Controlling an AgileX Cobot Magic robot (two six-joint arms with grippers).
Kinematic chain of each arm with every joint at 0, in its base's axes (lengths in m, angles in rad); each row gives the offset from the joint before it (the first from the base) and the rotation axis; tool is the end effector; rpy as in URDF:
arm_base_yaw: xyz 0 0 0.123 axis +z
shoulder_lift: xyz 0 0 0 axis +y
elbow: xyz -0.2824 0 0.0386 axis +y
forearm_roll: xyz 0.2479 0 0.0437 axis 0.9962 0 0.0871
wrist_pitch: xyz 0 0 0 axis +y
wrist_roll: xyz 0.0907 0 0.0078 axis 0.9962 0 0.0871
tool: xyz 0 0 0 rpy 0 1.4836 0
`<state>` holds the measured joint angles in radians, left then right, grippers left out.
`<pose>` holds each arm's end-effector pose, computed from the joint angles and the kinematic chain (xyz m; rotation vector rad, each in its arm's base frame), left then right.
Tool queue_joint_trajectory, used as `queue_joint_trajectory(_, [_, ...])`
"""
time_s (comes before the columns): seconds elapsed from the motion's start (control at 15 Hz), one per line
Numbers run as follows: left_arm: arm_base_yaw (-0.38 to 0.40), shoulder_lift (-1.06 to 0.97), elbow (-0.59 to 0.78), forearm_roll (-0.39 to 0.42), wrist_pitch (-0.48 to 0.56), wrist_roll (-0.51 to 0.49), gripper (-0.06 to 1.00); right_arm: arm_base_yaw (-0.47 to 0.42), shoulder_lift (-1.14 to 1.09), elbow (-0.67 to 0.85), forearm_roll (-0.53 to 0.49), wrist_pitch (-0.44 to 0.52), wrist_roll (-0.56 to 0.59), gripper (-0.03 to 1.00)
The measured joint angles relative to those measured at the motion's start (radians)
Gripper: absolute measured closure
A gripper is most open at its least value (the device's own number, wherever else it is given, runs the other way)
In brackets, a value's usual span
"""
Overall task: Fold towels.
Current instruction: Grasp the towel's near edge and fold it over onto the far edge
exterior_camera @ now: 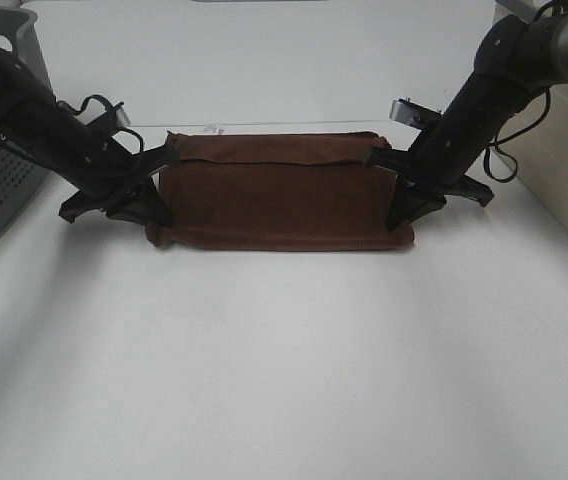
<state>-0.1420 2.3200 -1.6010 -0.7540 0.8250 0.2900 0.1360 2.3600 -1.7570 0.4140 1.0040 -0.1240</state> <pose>0.4458 -0.1100 0.0973 -0.0889 2.8724 -0.8391 0.4558 0.0936 0.1047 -0.0675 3.0446 0.5456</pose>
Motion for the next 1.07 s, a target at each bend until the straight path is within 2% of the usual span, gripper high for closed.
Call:
queue_joint_trajectory(0.2, [-0.012, -0.096, 0.117, 0.054, 0.020, -0.027, 0.92, 0.023, -0.091, 0.132, 0.001, 0.011, 0.000, 0.97])
queue_joint_trajectory(0.4, [-0.018, -0.195, 0.318, 0.063, -0.004, -0.030, 0.92, 0.036, -0.182, 0.328, 0.014, -0.046, 0.010, 0.97])
queue_joint_trajectory(0.53, [-0.018, -0.225, 0.397, 0.063, -0.041, -0.030, 0.92, 0.036, -0.222, 0.396, 0.026, -0.078, 0.007, 0.97])
queue_joint_trajectory(0.73, [-0.018, -0.228, 0.376, 0.065, -0.038, -0.053, 0.92, 0.036, -0.247, 0.376, 0.035, -0.087, -0.014, 0.97])
queue_joint_trajectory(0.87, [-0.018, -0.230, 0.264, 0.070, -0.042, -0.112, 0.92, 0.036, -0.252, 0.282, 0.022, -0.098, -0.019, 0.97])
queue_joint_trajectory(0.93, [-0.018, -0.230, 0.264, 0.070, -0.042, -0.112, 0.92, 0.036, -0.252, 0.282, 0.022, -0.098, -0.019, 0.97])
queue_joint_trajectory(1.07, [-0.018, -0.230, 0.163, 0.098, -0.131, -0.177, 0.92, 0.036, -0.237, 0.160, -0.013, -0.130, -0.011, 0.97])
